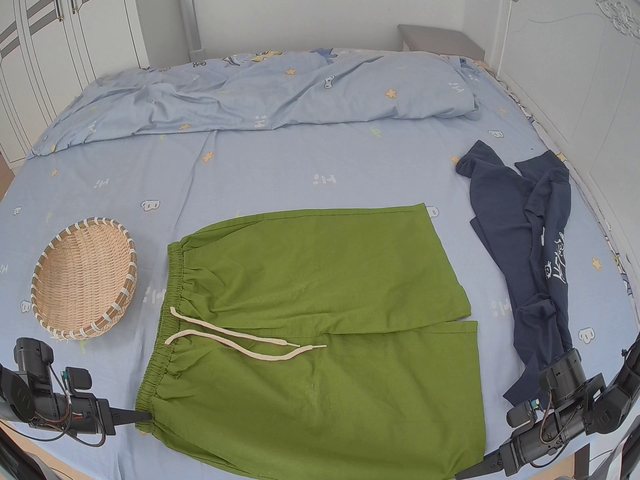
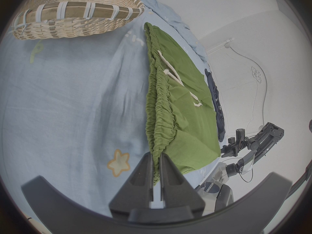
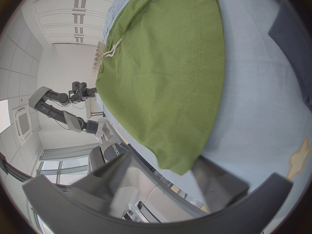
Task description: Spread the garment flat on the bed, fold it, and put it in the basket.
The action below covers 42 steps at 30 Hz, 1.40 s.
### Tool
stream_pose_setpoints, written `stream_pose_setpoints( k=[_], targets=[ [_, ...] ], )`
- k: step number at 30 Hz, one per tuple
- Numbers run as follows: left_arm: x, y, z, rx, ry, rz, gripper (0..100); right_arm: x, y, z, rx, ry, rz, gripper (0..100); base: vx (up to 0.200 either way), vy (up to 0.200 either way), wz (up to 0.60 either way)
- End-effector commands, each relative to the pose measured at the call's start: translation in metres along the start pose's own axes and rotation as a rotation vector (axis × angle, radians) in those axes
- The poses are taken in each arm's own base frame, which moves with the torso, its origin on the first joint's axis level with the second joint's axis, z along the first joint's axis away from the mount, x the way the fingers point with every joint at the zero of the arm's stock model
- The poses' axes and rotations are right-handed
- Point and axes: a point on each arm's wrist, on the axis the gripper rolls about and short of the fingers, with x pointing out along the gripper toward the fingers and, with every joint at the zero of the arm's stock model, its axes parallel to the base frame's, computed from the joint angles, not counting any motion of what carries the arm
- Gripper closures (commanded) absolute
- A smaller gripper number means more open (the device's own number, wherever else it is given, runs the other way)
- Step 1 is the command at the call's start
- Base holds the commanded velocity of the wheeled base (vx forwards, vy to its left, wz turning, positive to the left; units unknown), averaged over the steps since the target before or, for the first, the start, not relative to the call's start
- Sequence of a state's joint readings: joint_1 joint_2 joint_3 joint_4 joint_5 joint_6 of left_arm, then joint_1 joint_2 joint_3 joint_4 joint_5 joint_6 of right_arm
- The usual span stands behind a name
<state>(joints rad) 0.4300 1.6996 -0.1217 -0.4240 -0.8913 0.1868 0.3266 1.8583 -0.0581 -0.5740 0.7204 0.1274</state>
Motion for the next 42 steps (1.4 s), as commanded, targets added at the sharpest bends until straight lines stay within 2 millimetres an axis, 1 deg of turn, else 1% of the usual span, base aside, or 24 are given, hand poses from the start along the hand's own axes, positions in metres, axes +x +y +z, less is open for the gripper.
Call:
stream_pose_setpoints(
  k=[1, 7, 8, 11, 15, 17, 18, 20, 23, 26, 28, 30, 31, 32, 33, 35, 38, 40, 41, 42],
  targets=[
    [-0.001, 0.001, -0.001, -0.007, -0.002, 0.003, 100, -0.001, -0.001, -0.001, 0.007, -0.001, 0.000, 100, 0.000, 0.000, 0.00],
    [-0.004, 0.003, -0.002, -0.023, -0.018, 0.016, 100, -0.003, -0.001, -0.005, 0.014, 0.000, -0.002, 100, 0.000, 0.000, 0.00],
    [-0.006, 0.004, -0.002, -0.031, -0.025, 0.022, 100, -0.004, 0.000, -0.010, 0.023, 0.008, -0.003, 100, 0.000, 0.000, 0.00],
    [-0.006, 0.003, -0.005, -0.040, -0.020, 0.023, 100, -0.006, -0.002, -0.015, 0.039, 0.008, -0.008, 100, 0.000, 0.000, 0.00],
    [-0.007, -0.002, -0.008, -0.056, 0.003, 0.020, 100, -0.017, -0.001, -0.015, 0.052, -0.059, -0.015, 100, 0.000, 0.000, 0.00],
    [-0.007, -0.002, -0.008, -0.056, 0.003, 0.020, 100, -0.017, -0.001, -0.015, 0.052, -0.059, -0.015, 100, 0.000, 0.000, 0.00],
    [-0.011, -0.007, -0.004, -0.093, 0.038, 0.016, 100, -0.029, 0.001, -0.012, 0.041, -0.146, -0.025, 100, 0.000, 0.000, 0.00],
    [-0.014, -0.013, 0.000, -0.109, 0.061, 0.009, 100, -0.035, 0.003, -0.007, 0.040, -0.185, -0.029, 100, 0.000, 0.000, 0.00],
    [-0.027, -0.029, 0.018, -0.165, 0.112, -0.003, 100, -0.046, 0.010, 0.005, 0.050, -0.216, -0.035, 100, 0.000, 0.000, 0.00],
    [-0.043, -0.045, 0.035, -0.213, 0.150, -0.019, 100, -0.065, 0.022, 0.020, 0.051, -0.236, -0.044, 100, 0.000, 0.000, 0.00],
    [-0.051, -0.054, 0.048, -0.235, 0.168, -0.025, 100, -0.082, 0.037, 0.034, 0.036, -0.257, -0.045, 100, 0.000, 0.000, 0.00],
    [-0.055, -0.057, 0.053, -0.245, 0.175, -0.026, 100, -0.092, 0.045, 0.041, 0.030, -0.265, -0.045, 100, 0.000, 0.000, 0.00],
    [-0.057, -0.059, 0.059, -0.247, 0.176, -0.027, 100, -0.105, 0.056, 0.052, 0.025, -0.273, -0.047, 100, 0.000, 0.000, 0.00],
    [-0.058, -0.060, 0.061, -0.242, 0.175, -0.029, 100, -0.109, 0.059, 0.055, 0.022, -0.277, -0.047, 100, 0.000, 0.000, 0.00],
    [-0.058, -0.062, 0.065, -0.235, 0.174, -0.028, 100, -0.118, 0.066, 0.064, 0.015, -0.289, -0.049, 100, 0.000, 0.000, 0.00],
    [-0.057, -0.062, 0.071, -0.237, 0.175, -0.030, 100, -0.128, 0.074, 0.074, 0.004, -0.308, -0.050, 100, 0.000, 0.000, 0.00],
    [-0.052, -0.065, 0.085, -0.271, 0.190, -0.038, 100, -0.146, 0.087, 0.093, -0.028, -0.350, -0.050, 100, 0.000, 0.000, 0.00],
    [-0.049, -0.069, 0.094, -0.282, 0.193, -0.043, 100, -0.155, 0.092, 0.105, -0.031, -0.363, -0.052, 100, 0.000, 0.000, 0.00],
    [-0.049, -0.069, 0.095, -0.284, 0.193, -0.043, 100, -0.155, 0.092, 0.106, -0.033, -0.363, -0.053, 100, 0.000, 0.000, 0.00],
    [-0.047, -0.072, 0.102, -0.287, 0.192, -0.047, 100, -0.160, 0.095, 0.114, -0.034, -0.364, -0.053, 100, 0.000, 0.000, 0.00]
  ],
)
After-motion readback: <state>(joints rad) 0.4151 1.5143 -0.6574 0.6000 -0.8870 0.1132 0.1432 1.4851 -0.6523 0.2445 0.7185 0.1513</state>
